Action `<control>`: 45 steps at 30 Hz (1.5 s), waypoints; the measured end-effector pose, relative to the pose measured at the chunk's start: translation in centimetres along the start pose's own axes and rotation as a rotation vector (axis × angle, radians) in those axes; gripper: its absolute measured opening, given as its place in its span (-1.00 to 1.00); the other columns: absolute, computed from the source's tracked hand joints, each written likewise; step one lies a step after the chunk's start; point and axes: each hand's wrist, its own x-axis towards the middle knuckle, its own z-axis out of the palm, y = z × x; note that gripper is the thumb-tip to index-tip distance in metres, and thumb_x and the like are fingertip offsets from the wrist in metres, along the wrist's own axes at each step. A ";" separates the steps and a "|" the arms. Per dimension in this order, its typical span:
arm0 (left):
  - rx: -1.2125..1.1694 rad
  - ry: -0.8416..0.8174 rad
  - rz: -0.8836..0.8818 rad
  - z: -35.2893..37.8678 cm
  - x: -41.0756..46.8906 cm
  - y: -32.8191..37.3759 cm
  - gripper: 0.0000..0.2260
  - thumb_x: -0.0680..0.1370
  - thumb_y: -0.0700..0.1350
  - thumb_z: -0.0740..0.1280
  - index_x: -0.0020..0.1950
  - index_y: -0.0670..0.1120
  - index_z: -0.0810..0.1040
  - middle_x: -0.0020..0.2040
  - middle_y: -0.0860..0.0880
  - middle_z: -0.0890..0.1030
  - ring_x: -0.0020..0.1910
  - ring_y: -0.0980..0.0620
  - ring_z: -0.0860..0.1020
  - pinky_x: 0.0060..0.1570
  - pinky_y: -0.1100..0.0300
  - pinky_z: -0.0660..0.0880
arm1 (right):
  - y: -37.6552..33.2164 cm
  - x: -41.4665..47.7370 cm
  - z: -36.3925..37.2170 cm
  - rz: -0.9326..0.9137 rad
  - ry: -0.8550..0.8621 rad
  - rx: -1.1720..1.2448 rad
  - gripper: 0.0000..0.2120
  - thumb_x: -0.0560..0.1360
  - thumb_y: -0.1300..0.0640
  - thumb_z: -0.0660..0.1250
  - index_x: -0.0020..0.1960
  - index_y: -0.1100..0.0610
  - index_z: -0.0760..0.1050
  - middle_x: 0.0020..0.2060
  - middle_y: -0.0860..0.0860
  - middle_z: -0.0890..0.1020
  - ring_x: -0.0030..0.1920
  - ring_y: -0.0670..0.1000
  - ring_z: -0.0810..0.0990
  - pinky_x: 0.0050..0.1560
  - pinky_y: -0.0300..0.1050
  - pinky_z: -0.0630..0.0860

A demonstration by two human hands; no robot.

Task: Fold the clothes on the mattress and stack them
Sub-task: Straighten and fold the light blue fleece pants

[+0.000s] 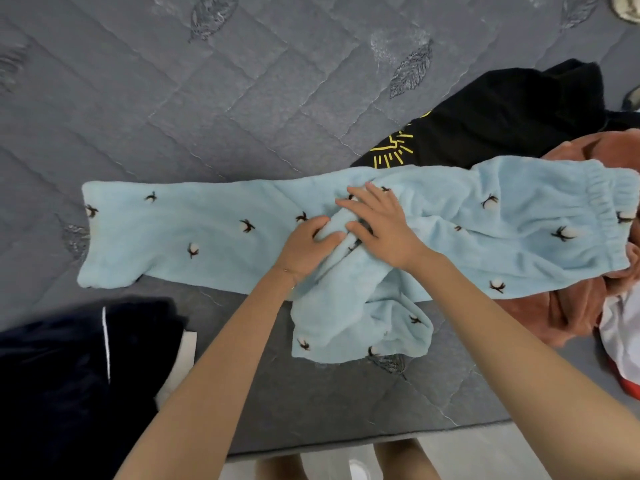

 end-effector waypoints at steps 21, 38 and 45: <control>0.068 -0.310 -0.023 -5.6 -2.4 -3.8 -0.79 0.59 -0.16 0.29 0.22 -0.02 0.46 0.01 0.00 0.59 -0.01 0.01 0.55 -0.07 0.17 0.51 | -5.5 2.4 1.2 0.021 -0.061 0.025 -0.72 0.51 0.10 0.36 0.22 0.03 0.53 0.11 -0.07 0.61 0.19 -0.01 0.46 0.43 0.11 0.13; 0.074 -0.121 0.090 -9.8 -3.5 -3.2 -0.72 0.52 -0.16 0.42 -0.18 -0.30 0.39 -0.26 -0.09 0.34 -0.26 0.03 0.32 -0.23 0.14 0.24 | -5.7 1.8 0.0 0.133 -0.029 0.233 -0.88 0.55 0.16 0.37 -0.06 0.23 0.56 -0.17 0.05 0.61 -0.15 -0.06 0.52 -0.09 -0.14 0.43; 0.087 -0.097 0.114 -9.9 -3.7 -2.4 -0.72 0.53 -0.08 0.41 -0.26 -0.07 0.36 -0.36 0.08 0.33 -0.39 0.18 0.28 -0.35 0.30 0.23 | -8.7 3.0 0.1 0.100 -0.189 0.273 -0.76 0.42 -0.05 0.51 -0.10 0.09 0.57 -0.25 -0.15 0.55 -0.20 -0.19 0.49 -0.10 -0.29 0.40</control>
